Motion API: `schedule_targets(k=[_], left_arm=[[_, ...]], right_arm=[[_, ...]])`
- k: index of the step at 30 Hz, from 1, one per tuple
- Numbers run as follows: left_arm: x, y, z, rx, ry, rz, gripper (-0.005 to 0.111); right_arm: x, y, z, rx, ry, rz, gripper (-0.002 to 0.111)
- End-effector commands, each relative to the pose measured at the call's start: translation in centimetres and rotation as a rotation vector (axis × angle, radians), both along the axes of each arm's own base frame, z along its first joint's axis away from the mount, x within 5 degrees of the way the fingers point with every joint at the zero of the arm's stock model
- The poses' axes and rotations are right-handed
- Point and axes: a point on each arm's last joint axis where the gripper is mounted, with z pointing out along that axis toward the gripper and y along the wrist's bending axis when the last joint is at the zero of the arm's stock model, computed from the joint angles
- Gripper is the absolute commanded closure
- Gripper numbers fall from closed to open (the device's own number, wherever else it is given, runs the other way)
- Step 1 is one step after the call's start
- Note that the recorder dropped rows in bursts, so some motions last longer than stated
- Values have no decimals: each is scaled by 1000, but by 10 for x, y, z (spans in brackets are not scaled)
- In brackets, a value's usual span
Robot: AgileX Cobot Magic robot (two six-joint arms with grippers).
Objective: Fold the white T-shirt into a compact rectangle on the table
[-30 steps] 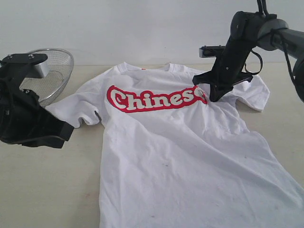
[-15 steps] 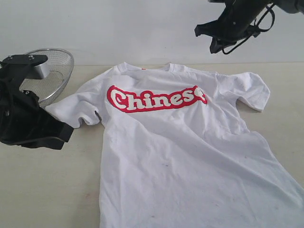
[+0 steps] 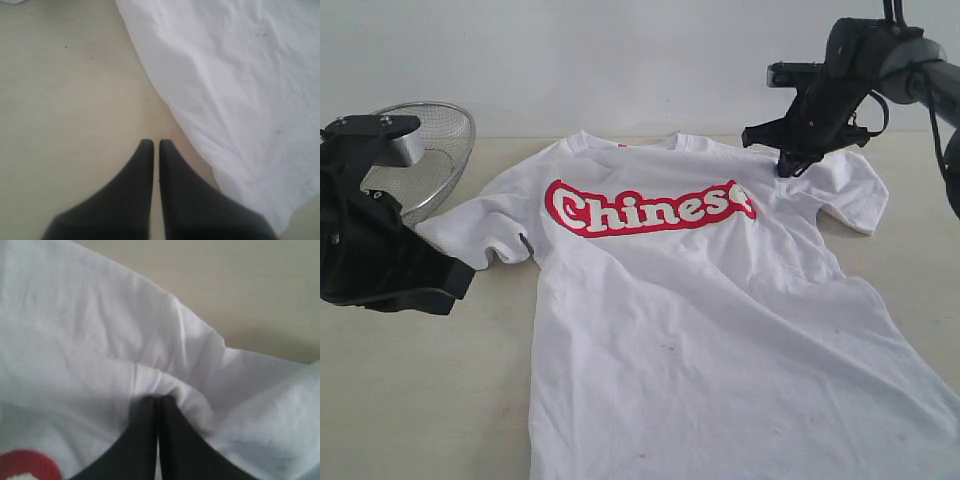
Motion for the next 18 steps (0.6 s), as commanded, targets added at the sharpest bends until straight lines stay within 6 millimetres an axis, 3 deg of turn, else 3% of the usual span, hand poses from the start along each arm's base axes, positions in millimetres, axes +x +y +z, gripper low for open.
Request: schedule_targets(k=[1, 9, 18], left_arm=[[-1, 0, 1, 1, -12, -6, 102], [-1, 0, 1, 1, -12, -6, 102], [-2, 0, 0, 2, -6, -7, 102]], right_arm=[[-7, 0, -14, -23, 109, 44, 108], [-16, 1, -15, -23, 200, 98, 108], [-17, -6, 10, -39, 152, 101, 108]])
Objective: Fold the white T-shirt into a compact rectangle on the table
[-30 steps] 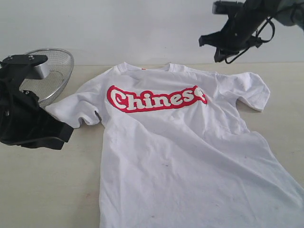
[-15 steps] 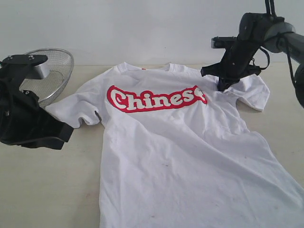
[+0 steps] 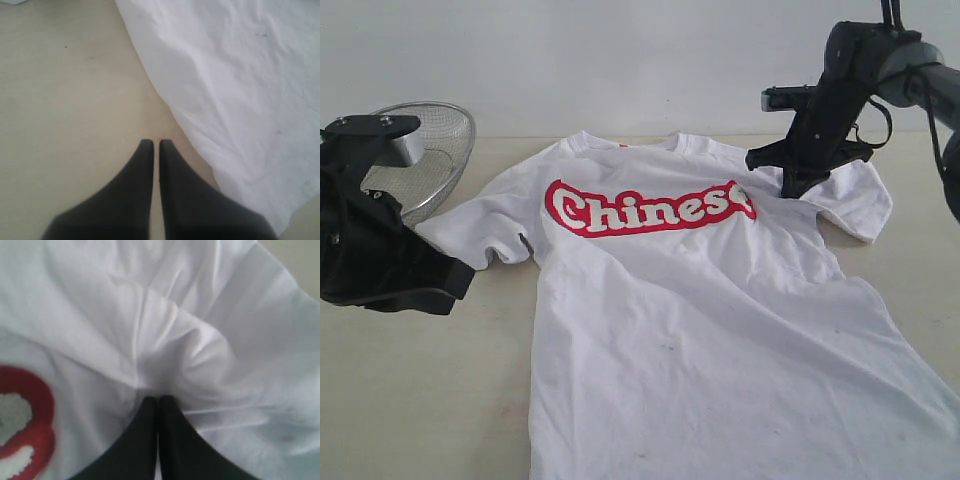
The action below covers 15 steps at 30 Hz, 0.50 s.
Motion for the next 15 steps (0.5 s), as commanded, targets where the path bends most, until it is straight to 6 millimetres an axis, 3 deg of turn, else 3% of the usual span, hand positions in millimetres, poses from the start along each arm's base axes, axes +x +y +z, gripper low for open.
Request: schedule_targets(k=[1, 8, 15], left_arm=[[-2, 0, 0, 1, -5, -5, 102], [-2, 0, 0, 1, -5, -5, 102], [-1, 0, 1, 1, -7, -5, 102]], right_arm=[[-2, -9, 17, -24, -23, -17, 108], [0, -31, 43, -26, -122, -82, 108], [-2, -47, 31, -55, -80, -117, 108]])
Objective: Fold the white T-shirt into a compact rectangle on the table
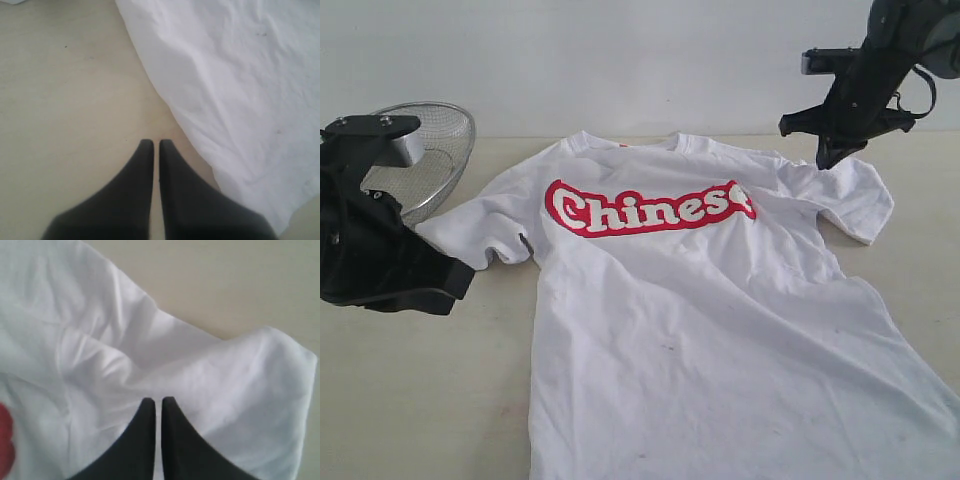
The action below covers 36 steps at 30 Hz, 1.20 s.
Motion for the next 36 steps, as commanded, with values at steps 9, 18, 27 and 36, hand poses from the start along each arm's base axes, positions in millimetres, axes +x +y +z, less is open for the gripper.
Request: schedule_targets(k=[9, 18, 27, 36], left_arm=[[-1, 0, 1, 1, -7, -5, 102], [-2, 0, 0, 1, -5, -5, 102], [-2, 0, 0, 2, -3, -6, 102], [-2, 0, 0, 2, -3, -6, 102]], right_arm=[[2, -6, -27, -6, 39, -4, 108], [5, -9, -55, -29, 54, 3, 108], [12, -19, -52, -106, -30, -3, 108], [8, -55, -51, -104, -44, -79, 108]])
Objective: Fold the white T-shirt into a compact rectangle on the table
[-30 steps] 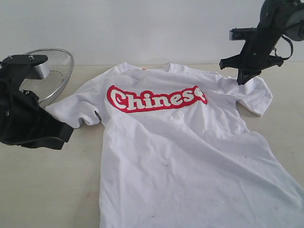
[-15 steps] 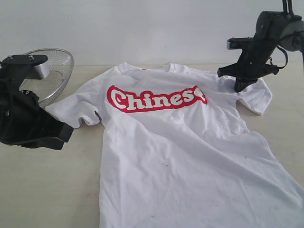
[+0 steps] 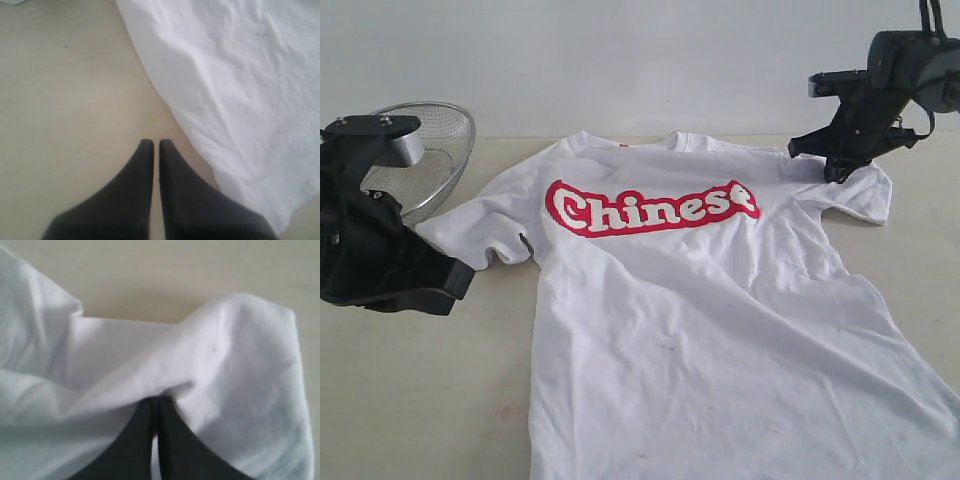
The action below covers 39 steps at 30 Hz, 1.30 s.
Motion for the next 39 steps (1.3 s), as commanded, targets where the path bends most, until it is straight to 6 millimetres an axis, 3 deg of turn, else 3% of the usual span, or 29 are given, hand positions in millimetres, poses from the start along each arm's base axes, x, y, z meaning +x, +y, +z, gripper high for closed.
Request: schedule_targets(k=[1, 8, 18, 21, 27, 31, 39], left_arm=[[-2, 0, 0, 2, -3, -6, 102], [-2, 0, 0, 2, -3, -6, 102], [-2, 0, 0, 2, -5, -5, 102], [-1, 0, 1, 1, -7, -5, 102], [-1, 0, 1, 1, -7, -5, 102], [-1, -1, 0, -3, -3, -2, 102], [-6, -6, -4, -46, 67, -51, 102]], right_arm=[[-7, -36, -8, -21, 26, -63, 108], [-15, -65, -8, -21, 35, -112, 108], [-14, -66, -8, -20, 28, -101, 108], [-11, -58, 1, 84, -22, -116, 108], [-9, -45, 56, 217, -153, -91, 108], [-21, -33, 98, 305, -159, -47, 108], [-49, -6, 153, 411, -124, 18, 108]])
